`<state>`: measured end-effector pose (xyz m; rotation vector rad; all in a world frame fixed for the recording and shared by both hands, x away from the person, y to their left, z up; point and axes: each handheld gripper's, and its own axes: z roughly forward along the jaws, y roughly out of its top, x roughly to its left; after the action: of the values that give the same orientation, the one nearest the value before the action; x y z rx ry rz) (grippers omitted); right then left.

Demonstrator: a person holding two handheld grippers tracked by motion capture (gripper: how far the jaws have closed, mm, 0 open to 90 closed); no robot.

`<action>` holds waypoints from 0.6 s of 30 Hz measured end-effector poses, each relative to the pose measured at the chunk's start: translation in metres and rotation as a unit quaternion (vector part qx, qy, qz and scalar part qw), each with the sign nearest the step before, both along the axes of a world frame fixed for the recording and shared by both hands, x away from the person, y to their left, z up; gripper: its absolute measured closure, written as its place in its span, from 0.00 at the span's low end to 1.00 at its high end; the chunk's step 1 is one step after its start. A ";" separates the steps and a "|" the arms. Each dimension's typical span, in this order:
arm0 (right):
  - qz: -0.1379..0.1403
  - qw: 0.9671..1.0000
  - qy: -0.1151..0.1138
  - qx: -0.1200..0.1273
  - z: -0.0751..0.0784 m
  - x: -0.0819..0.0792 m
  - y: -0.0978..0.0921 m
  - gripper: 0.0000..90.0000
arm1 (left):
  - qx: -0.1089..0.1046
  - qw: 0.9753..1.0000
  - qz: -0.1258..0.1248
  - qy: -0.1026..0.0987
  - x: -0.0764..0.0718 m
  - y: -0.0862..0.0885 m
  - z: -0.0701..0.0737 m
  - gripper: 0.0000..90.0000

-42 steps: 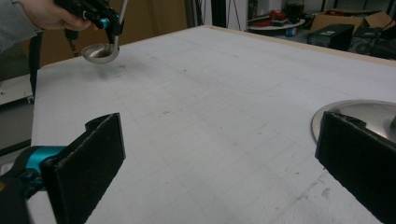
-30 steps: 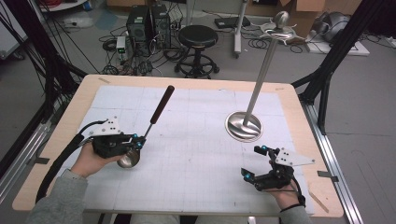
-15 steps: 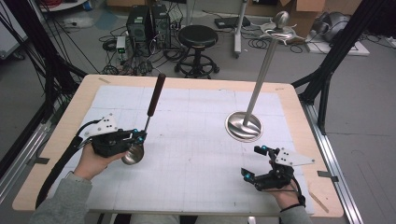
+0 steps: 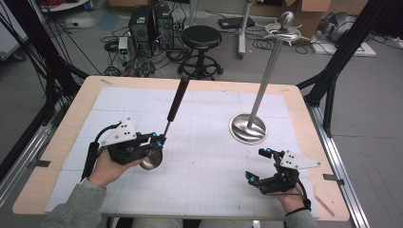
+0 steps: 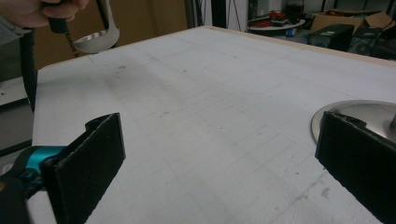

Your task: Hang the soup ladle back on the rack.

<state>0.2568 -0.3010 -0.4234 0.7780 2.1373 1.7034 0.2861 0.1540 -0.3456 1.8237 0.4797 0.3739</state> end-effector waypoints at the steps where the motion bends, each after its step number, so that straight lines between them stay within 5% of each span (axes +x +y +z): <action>1: 0.000 1.000 0.001 0.002 0.000 0.000 0.000 0.01 | -0.001 1.000 0.001 0.000 0.000 -0.002 0.000 0.94; 12: 0.001 1.000 0.002 0.000 0.000 0.000 0.000 0.01 | -0.034 0.999 0.026 0.020 0.017 -0.021 -0.002 0.94; 18: 0.001 1.000 0.003 0.003 0.000 0.000 -0.001 0.01 | -0.025 0.999 0.031 0.021 0.023 -0.032 0.001 0.94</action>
<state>0.2568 -0.3016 -0.4238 0.7833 2.1378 1.7107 0.3096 0.1217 -0.3441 1.7735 0.5716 0.3624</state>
